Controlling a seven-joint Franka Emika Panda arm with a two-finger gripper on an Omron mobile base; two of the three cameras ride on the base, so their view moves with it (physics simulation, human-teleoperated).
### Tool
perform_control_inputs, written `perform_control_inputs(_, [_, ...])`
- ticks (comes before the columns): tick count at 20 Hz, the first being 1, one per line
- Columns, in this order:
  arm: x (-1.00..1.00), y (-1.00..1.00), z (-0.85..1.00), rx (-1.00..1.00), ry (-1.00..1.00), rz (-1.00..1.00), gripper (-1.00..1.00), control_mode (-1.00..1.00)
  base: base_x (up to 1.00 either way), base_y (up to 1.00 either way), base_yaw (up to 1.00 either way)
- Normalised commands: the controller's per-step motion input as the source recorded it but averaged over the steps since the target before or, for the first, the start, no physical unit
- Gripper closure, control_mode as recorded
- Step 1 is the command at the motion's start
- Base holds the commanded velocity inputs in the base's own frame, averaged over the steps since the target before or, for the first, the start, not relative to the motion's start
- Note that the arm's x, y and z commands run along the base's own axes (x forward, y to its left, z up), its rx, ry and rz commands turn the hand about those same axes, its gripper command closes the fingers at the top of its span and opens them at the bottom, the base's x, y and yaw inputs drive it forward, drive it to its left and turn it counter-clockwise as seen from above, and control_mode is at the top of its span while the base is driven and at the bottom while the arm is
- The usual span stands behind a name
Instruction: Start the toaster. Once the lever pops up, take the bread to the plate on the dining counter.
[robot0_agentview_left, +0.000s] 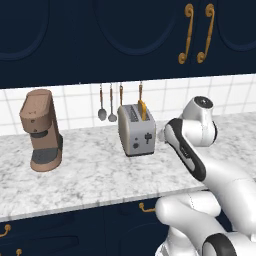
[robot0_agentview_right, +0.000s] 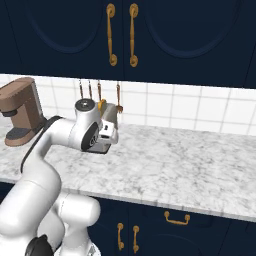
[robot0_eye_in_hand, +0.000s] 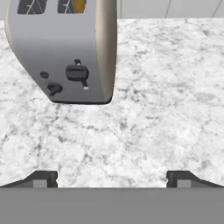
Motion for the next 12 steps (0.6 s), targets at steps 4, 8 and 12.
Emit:
perform_control_inputs(4, [0.47, 0.01, -0.01, 0.00, 0.00, 0.00, -1.00, -1.00, 0.00, 0.00, 0.00])
perform_control_inputs(8, [0.26, 0.03, 0.07, 0.00, 0.00, 0.00, -1.00, -1.00, 0.00, 0.00, 0.00])
perform_control_inputs(12, [0.15, 0.14, 0.00, 0.00, 0.00, 0.00, -1.00, -1.00, 0.00, 0.00, 0.00])
